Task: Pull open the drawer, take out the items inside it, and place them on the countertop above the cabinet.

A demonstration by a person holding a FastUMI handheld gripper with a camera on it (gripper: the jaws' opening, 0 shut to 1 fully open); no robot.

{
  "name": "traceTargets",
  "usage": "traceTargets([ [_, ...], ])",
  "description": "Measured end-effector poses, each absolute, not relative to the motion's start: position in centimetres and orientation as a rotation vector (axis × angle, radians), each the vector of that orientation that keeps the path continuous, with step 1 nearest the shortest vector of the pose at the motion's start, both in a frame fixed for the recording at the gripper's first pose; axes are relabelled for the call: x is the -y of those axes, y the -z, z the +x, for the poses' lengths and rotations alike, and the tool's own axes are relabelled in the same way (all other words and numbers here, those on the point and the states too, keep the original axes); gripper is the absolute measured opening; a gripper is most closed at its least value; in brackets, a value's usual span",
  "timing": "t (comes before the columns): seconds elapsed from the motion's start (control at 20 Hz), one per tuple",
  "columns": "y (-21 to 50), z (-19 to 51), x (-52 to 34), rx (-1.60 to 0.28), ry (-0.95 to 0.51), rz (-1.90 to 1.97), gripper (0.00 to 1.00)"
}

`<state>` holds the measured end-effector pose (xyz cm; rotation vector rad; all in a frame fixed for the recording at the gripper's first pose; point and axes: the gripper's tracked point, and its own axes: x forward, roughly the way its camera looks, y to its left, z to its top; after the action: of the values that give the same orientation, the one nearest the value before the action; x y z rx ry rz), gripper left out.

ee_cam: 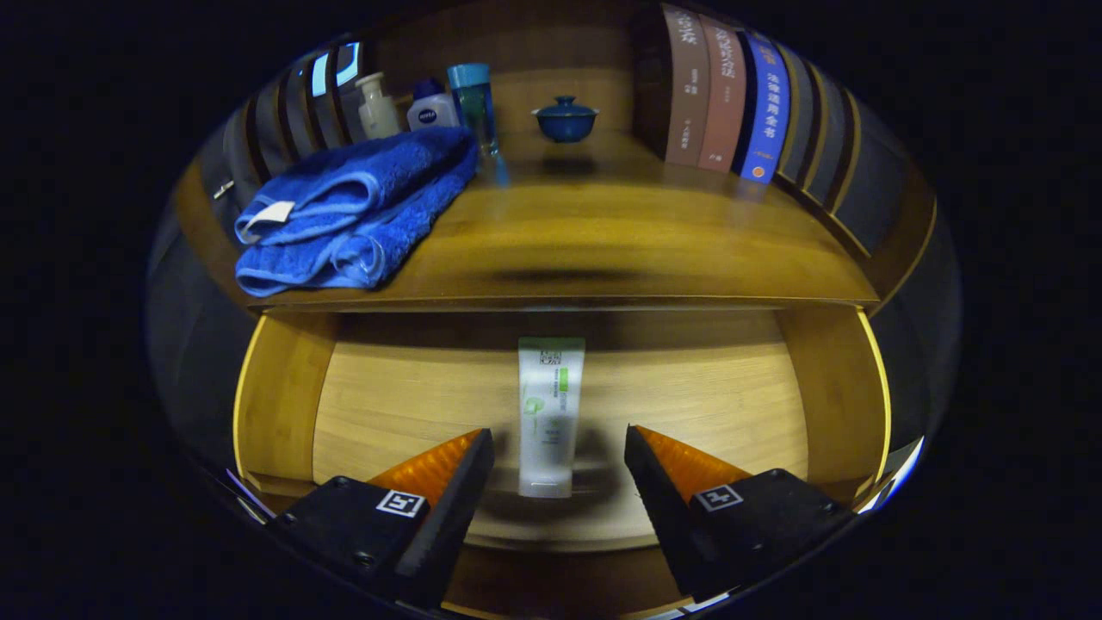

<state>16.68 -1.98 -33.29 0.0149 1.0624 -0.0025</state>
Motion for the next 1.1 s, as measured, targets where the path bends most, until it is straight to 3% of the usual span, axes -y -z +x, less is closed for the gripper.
traceTargets([
  [0.35, 36.7, 16.4, 1.3, -1.222, 0.001, -0.024, 0.88],
  [0.65, 37.3, 16.3, 2.0, -1.255, 0.011, -0.034, 0.52],
  [0.7, 37.6, 16.4, 1.9, -1.260, 0.005, -0.037, 0.52],
  [0.75, 37.4, 16.4, 1.9, -1.257, 0.005, -0.035, 0.46],
  [1.1, 35.9, 16.1, 1.9, -1.226, -0.008, -0.025, 0.46],
])
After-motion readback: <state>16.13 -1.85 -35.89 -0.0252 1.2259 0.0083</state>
